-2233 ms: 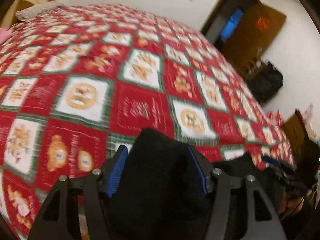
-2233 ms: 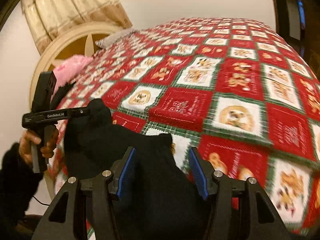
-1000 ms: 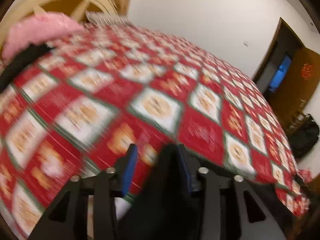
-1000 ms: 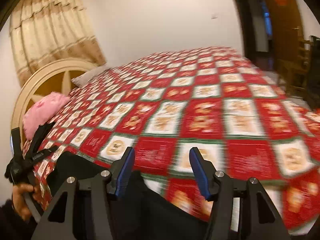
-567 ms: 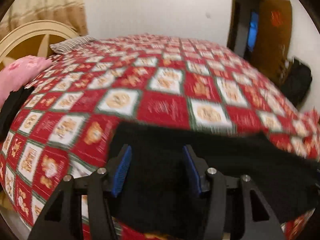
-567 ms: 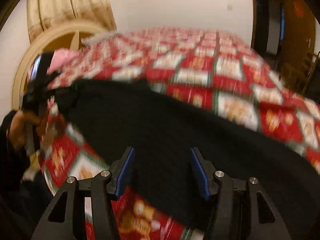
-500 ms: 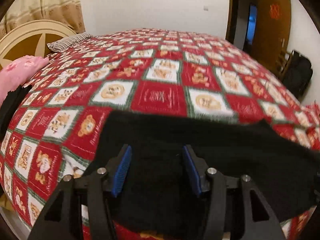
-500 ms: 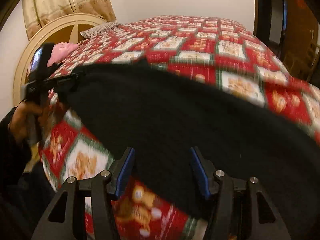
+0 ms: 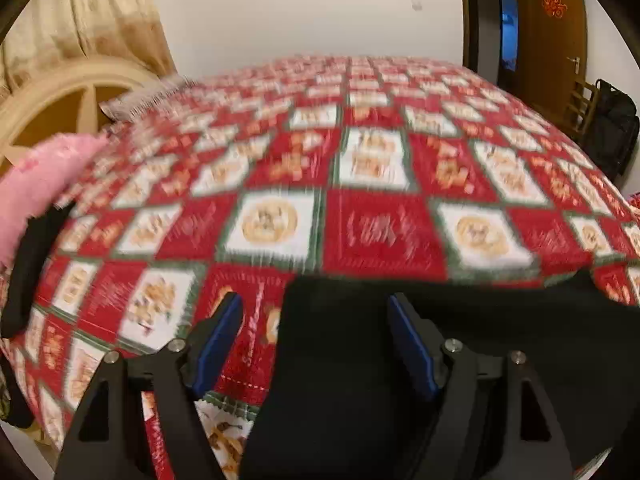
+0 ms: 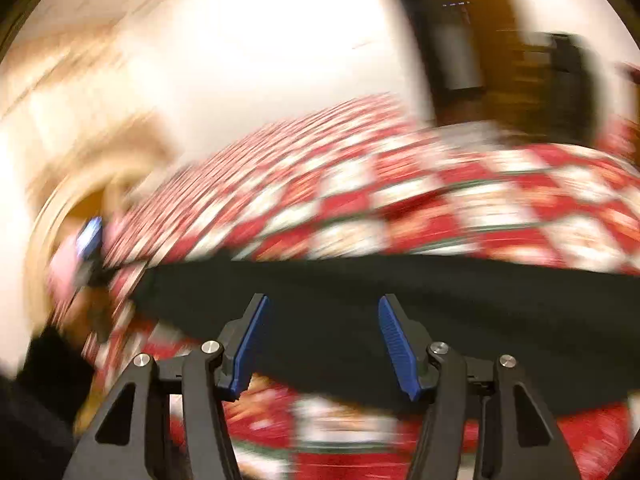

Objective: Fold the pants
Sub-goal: 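Grasp the pants edge with the right gripper and fold it toward the left gripper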

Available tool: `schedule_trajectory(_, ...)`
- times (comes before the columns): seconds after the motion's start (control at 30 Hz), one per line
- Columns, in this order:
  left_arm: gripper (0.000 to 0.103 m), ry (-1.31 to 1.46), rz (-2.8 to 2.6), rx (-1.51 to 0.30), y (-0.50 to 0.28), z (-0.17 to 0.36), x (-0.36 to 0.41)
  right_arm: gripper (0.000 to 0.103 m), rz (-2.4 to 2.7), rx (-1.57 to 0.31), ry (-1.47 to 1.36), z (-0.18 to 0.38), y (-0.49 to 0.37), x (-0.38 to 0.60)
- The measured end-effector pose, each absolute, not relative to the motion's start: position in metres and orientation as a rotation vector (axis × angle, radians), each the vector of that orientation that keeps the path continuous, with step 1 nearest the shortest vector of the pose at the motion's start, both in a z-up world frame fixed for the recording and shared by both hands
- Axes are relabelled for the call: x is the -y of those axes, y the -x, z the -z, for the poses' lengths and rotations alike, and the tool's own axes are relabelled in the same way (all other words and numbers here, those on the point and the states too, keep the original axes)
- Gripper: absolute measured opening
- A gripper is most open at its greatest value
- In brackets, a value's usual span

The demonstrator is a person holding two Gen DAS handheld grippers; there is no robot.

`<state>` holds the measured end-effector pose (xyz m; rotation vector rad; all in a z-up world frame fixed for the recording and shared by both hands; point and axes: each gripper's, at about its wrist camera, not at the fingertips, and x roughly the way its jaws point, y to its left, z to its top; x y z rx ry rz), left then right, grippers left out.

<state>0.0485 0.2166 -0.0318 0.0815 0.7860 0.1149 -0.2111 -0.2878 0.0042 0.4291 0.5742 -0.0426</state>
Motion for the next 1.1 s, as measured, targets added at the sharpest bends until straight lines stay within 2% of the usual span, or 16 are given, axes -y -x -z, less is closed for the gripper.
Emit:
schedule_trajectory(0.13,0.079,-0.065,0.007,-0.729,-0.033,0.005,-0.173,0.058,0.472,-0.461,-0.750,0.005,0.296,0.395)
schedule_trajectory(0.27,0.081,-0.068,0.259,-0.713,-0.014,-0.010,-0.106,0.058,0.698,-0.438,-0.854,0.019,0.352,0.444)
schedule_trajectory(0.47,0.082,-0.135,0.516,-0.755,0.005,-0.006,-0.005,0.058,0.719,-0.569,-0.833,0.041,0.335,0.454)
schedule_trajectory(0.7,0.082,-0.177,0.601,-0.813,0.030,0.009,0.036,0.058,0.731,-0.540,-0.823,0.050,0.292,0.459)
schedule_trajectory(0.73,0.082,-0.174,0.596,-0.823,0.030,0.011,0.038,0.057,0.737,-0.525,-0.844,0.051,0.291,0.462)
schedule_trajectory(0.8,0.082,-0.135,0.599,-0.855,0.031,0.017,0.039,0.015,0.672,-0.514,-0.950,0.061,0.292,0.472)
schedule_trajectory(0.93,0.082,-0.111,0.629,-0.899,0.034,0.028,0.052,0.013,0.606,-0.502,-0.928,0.054,0.289,0.472)
schedule_trajectory(1.1,0.082,-0.162,0.653,-0.900,0.039,0.030,0.062,0.013,0.483,-0.481,-0.599,-0.017,0.260,0.415)
